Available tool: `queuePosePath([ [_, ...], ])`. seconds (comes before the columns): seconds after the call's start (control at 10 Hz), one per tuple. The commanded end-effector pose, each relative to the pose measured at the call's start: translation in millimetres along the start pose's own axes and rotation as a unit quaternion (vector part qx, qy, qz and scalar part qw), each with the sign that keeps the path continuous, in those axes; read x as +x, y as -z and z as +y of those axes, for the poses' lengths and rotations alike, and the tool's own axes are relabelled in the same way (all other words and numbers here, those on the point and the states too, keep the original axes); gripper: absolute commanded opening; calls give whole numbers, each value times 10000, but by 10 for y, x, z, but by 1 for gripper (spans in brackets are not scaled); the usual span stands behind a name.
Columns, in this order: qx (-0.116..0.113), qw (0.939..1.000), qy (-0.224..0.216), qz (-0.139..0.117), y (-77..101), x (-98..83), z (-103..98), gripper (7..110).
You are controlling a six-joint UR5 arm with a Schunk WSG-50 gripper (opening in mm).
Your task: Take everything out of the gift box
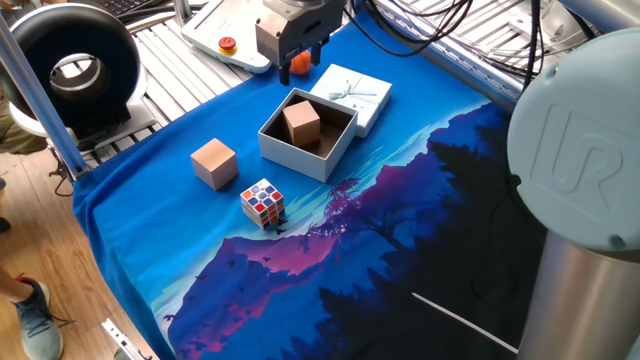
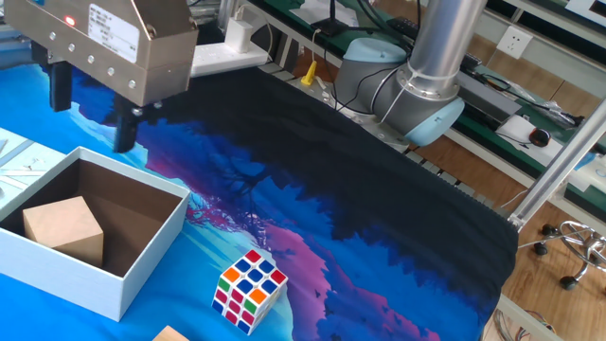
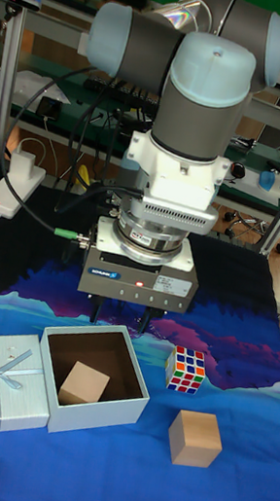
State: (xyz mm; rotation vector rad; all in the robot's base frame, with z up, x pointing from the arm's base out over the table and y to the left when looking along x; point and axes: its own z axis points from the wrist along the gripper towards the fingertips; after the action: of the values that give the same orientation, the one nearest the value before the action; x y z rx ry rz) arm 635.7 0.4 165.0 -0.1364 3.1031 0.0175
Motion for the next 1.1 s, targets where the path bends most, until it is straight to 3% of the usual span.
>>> queuePosePath([
  [0.0, -2, 9999, -136, -5, -18, -19, -29, 22],
  [0.6, 98, 9996, -270, -8, -53, -35, -94, 22],
  [0.7, 74, 9996, -271, 6, -49, -29, -72, 22],
  [0.8, -154, 9997, -179, 84, -49, 6, 52, 22],
  [0.9, -190, 9996, -156, 150, -55, 34, 70, 44],
  [1.0, -240, 9995, -102, 192, -67, 48, 83, 44],
])
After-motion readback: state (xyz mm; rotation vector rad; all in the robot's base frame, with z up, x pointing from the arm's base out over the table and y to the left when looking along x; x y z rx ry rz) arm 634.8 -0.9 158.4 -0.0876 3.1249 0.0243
